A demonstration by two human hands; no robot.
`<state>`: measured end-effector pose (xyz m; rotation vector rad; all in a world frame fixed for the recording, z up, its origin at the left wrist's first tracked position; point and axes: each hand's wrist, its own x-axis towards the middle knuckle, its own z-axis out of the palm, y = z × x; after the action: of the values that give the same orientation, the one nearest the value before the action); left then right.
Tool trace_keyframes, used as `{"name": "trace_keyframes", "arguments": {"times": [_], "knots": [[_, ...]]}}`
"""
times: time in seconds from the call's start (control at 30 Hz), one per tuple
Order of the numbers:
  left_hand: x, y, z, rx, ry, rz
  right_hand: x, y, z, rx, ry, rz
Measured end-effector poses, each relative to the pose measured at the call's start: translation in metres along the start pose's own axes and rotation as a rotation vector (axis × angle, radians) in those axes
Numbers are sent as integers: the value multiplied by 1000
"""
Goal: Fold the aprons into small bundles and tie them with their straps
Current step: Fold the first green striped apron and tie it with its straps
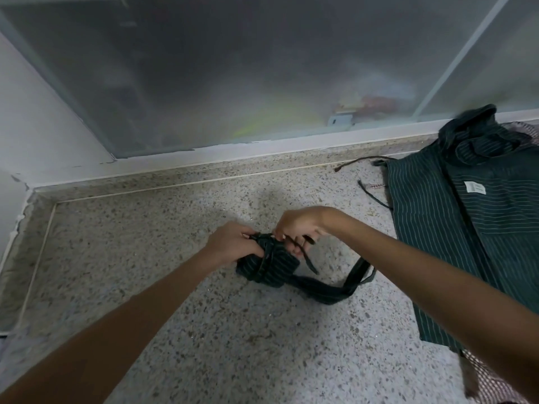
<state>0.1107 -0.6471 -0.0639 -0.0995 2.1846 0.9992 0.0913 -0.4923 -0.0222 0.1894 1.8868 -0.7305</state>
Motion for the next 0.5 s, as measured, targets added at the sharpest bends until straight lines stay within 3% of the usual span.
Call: {"name": "trace_keyframes", "arguments": {"times": [0.13,0.23,0.3,0.37,0.5], "knots": [[13,2,21,-362,57,-151,5,7,-2,139,125,14],[17,-9,43,-751,124,-288,19,27,21,-9,447,-137],[19,-22,56,-825,207,-328,33,47,44,-97,626,-260],[15,-33,59,-551,297,-199,42,66,60,-26,724,-381],[10,-54,36,294,471,438,48,86,69,132,818,-505]]}}
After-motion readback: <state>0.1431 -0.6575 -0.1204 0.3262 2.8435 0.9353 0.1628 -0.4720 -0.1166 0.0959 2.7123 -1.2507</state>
